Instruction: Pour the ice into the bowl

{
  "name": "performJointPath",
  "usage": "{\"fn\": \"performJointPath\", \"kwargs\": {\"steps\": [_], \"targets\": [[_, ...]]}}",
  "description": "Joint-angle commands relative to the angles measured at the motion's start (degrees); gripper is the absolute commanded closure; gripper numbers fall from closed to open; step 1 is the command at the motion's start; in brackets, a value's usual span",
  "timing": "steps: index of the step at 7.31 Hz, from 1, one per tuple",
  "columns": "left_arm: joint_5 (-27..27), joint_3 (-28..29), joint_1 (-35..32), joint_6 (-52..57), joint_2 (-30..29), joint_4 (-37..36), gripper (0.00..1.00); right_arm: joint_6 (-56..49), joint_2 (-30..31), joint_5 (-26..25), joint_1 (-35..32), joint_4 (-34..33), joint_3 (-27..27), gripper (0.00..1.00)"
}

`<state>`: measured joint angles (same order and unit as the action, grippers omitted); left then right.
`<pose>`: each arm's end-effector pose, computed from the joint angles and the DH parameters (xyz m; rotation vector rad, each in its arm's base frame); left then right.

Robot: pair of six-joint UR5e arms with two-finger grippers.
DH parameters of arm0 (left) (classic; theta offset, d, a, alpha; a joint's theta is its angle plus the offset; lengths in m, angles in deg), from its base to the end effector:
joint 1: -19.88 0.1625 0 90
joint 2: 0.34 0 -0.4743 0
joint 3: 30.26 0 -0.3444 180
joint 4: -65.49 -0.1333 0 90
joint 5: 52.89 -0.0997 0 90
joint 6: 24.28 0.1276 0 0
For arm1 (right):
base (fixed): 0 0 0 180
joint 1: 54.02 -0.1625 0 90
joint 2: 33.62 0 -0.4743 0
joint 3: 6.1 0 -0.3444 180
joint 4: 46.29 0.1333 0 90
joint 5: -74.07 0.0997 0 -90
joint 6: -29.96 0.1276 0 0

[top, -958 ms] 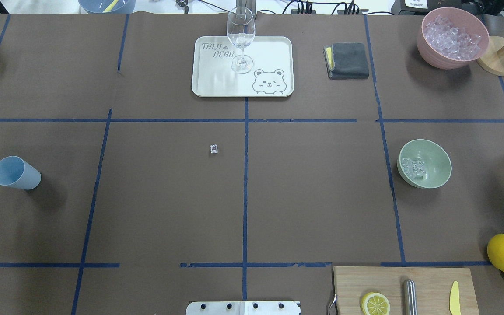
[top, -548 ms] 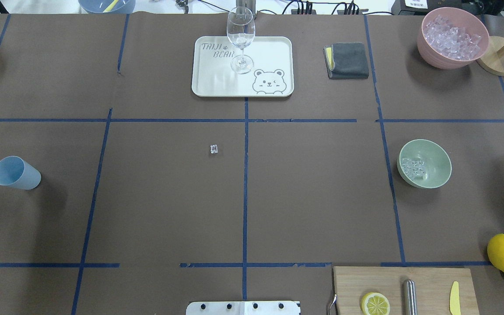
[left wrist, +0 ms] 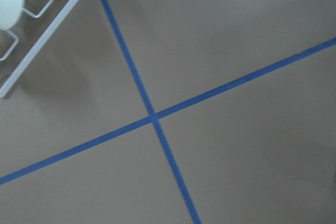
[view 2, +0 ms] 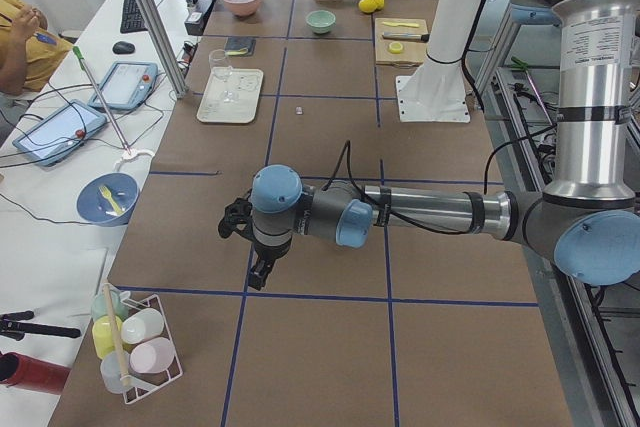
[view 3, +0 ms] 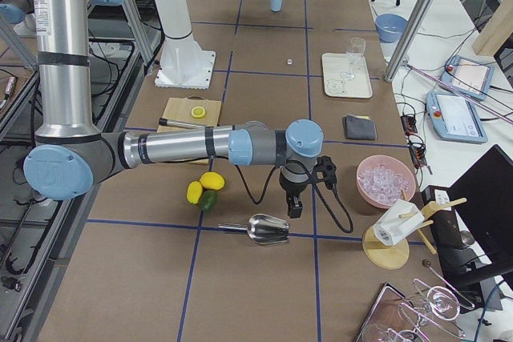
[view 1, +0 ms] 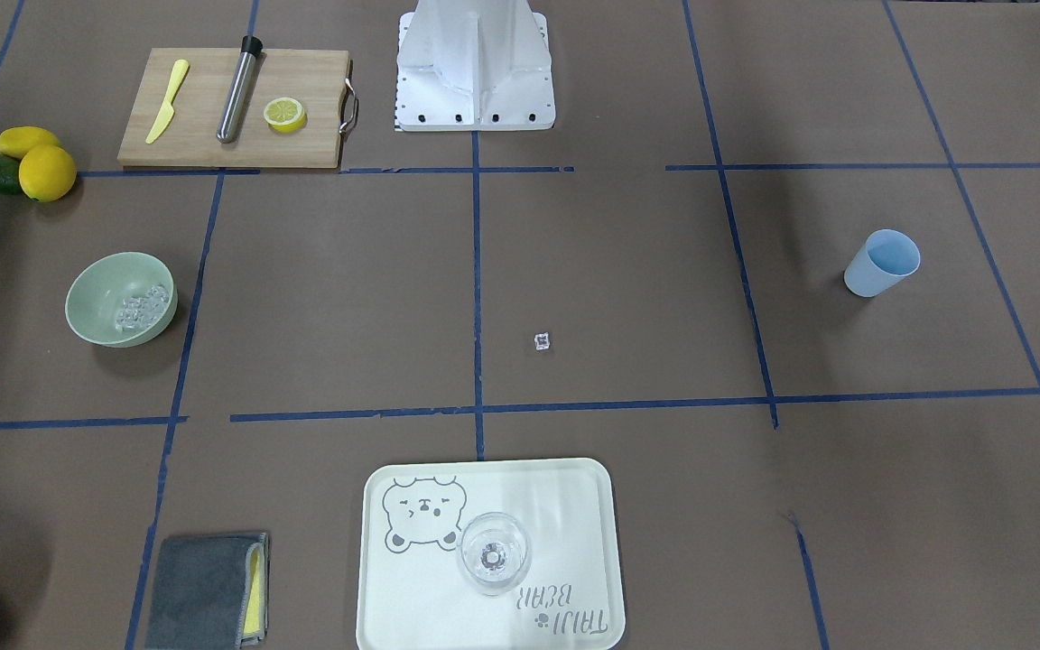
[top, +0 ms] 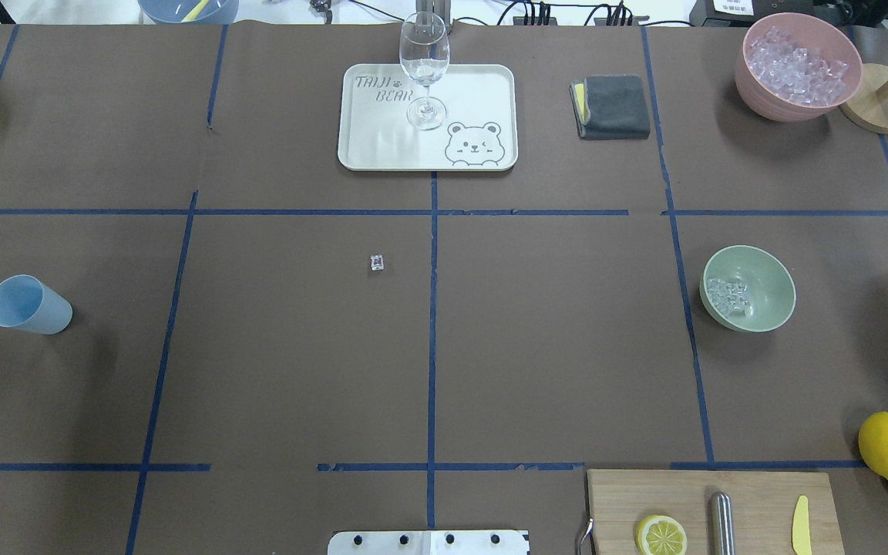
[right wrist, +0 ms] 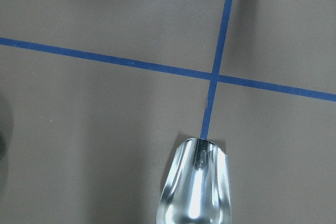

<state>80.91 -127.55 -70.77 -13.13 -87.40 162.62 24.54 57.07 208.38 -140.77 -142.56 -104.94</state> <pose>-0.0499 -0.4346 0.6805 0.2685 0.7401 0.2503 0.0193 -0.4397 0.6759 0.0458 -0.7734 -0.1564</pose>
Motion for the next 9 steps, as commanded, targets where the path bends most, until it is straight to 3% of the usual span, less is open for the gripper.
{"fn": "performJointPath", "kwargs": {"steps": [1, 3, 9], "targets": [[-0.5, -3.2, -1.5, 0.9, 2.6, -3.4, 0.00, 0.0, -0.1, 0.3, 0.0, -0.6, -0.2, 0.00], [-1.3, -3.3, -1.3, 1.2, 5.7, 3.6, 0.00, 0.4, -0.1, 0.3, 0.2, -0.5, 0.0, 0.00], [-1.5, -1.8, -0.7, 1.3, 3.9, -1.1, 0.00, 1.6, 0.1, 1.2, 0.2, -0.3, 0.1, 0.00]]}}
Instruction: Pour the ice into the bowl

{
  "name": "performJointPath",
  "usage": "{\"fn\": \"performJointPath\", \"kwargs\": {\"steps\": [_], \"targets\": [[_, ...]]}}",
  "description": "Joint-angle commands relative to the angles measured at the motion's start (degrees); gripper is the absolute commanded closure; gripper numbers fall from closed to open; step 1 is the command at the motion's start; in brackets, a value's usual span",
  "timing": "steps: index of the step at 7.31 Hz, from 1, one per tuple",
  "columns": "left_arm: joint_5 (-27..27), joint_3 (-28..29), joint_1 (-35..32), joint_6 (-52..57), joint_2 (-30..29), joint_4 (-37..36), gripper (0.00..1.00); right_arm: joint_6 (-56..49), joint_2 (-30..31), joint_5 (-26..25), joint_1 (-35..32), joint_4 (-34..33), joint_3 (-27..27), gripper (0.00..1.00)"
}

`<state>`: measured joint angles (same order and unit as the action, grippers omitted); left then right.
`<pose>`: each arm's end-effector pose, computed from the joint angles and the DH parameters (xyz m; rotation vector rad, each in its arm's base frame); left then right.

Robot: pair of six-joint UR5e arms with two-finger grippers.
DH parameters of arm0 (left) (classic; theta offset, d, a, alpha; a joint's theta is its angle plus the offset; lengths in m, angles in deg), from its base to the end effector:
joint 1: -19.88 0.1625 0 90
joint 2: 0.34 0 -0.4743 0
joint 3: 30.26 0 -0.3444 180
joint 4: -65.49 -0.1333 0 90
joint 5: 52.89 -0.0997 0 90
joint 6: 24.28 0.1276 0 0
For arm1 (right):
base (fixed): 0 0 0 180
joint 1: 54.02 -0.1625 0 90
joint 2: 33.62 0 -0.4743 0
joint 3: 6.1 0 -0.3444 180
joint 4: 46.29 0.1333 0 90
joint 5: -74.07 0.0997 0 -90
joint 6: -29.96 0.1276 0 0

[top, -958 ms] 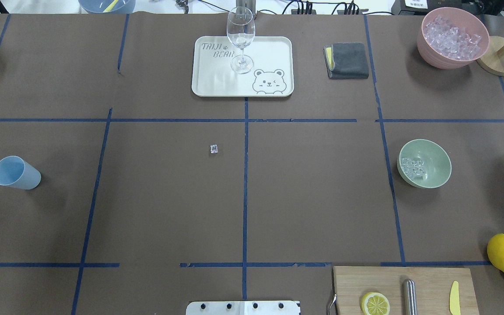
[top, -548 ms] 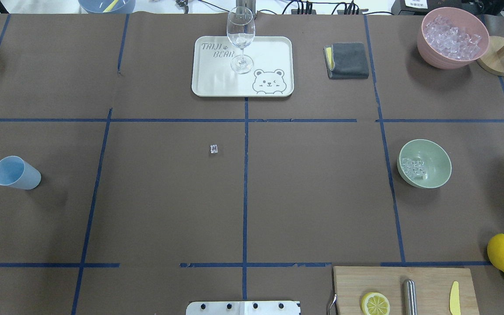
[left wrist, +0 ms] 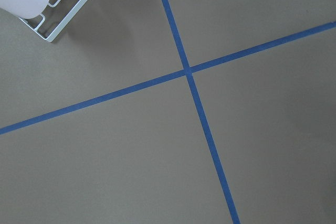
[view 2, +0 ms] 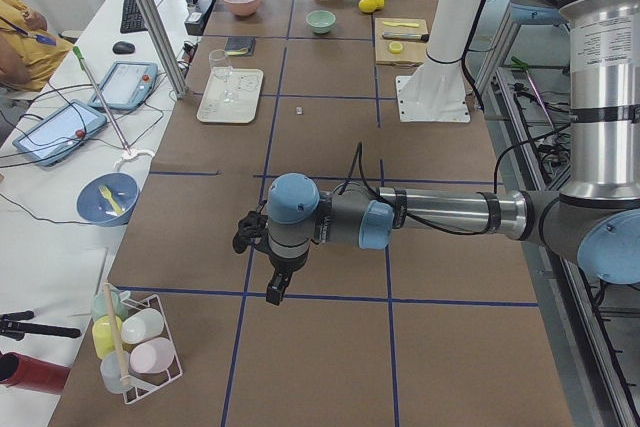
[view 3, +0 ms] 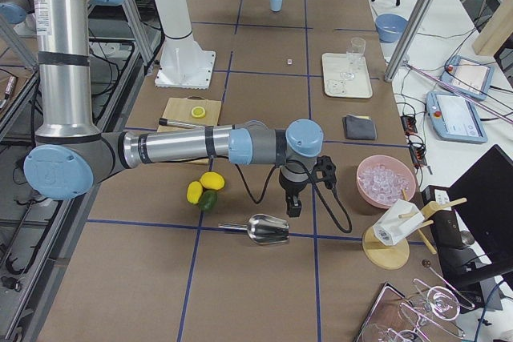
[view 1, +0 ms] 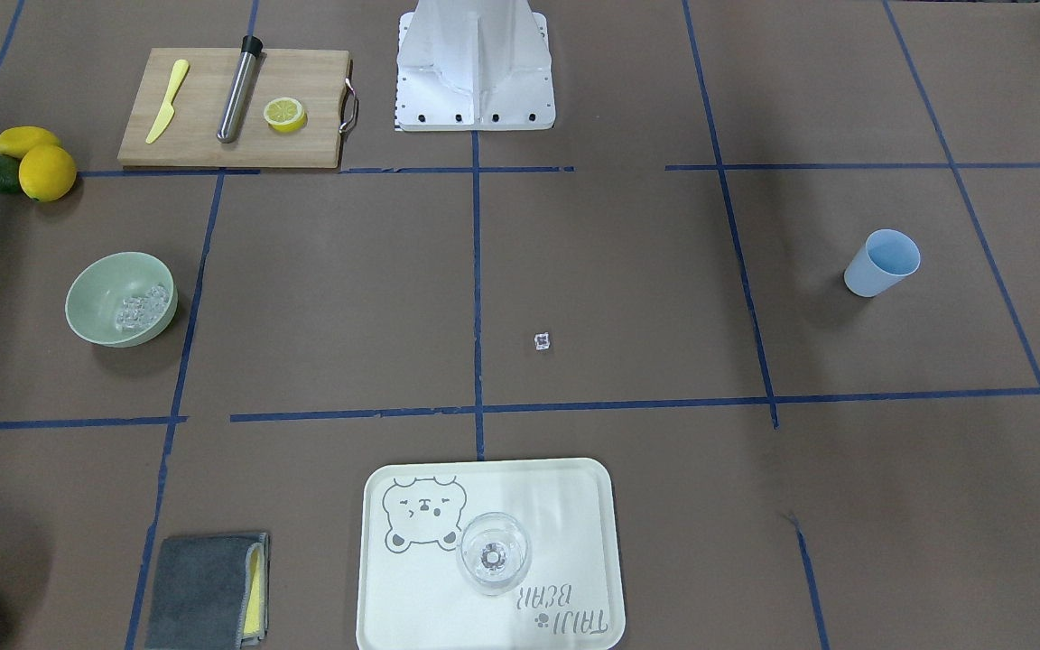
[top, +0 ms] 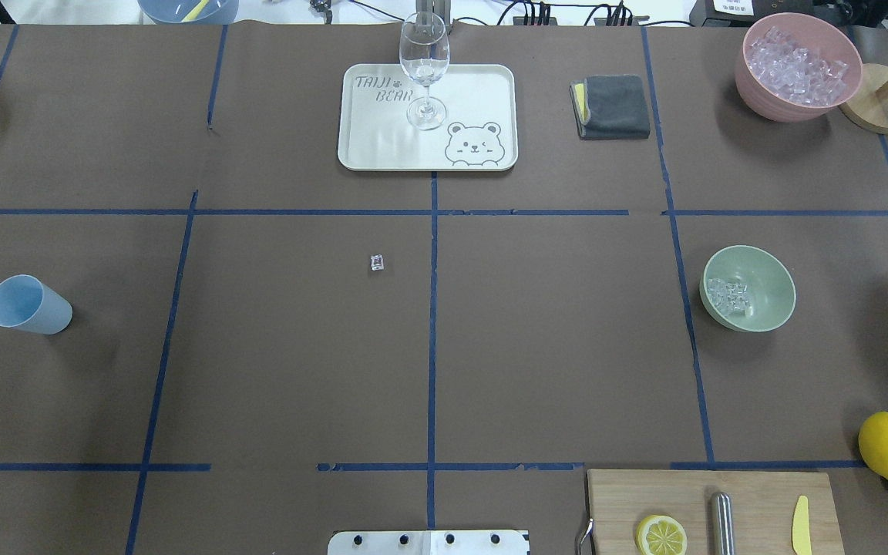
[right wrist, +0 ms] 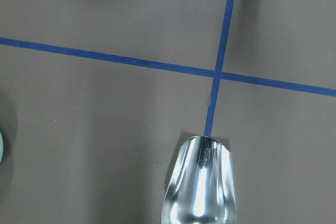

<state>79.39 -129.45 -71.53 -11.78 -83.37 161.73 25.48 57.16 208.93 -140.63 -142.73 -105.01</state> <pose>-0.0573 -0.3978 0.6987 0.2296 0.7158 0.2389 0.0174 -0.4386 0.6755 0.0355 -0.7833 -0.1418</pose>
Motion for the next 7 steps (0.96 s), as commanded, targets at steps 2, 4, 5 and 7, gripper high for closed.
{"fn": "performJointPath", "kwargs": {"steps": [2, 4, 5, 7], "targets": [[0.1, 0.4, 0.2, 0.1, 0.7, -2.0, 0.00, 2.5, 0.0, 1.7, 0.0, 0.1, 0.2, 0.00], [0.7, -0.2, 0.1, 0.1, 0.7, -6.5, 0.00, 2.6, 0.0, 1.6, 0.0, 0.1, 0.3, 0.00], [0.8, 0.3, 0.1, 0.0, 0.4, -6.9, 0.00, 2.6, 0.0, 2.2, 0.0, 0.0, 0.4, 0.00], [0.7, 0.1, 0.1, 0.0, -1.7, -6.8, 0.00, 2.6, 0.0, 3.6, 0.0, 0.1, 0.9, 0.00]]}}
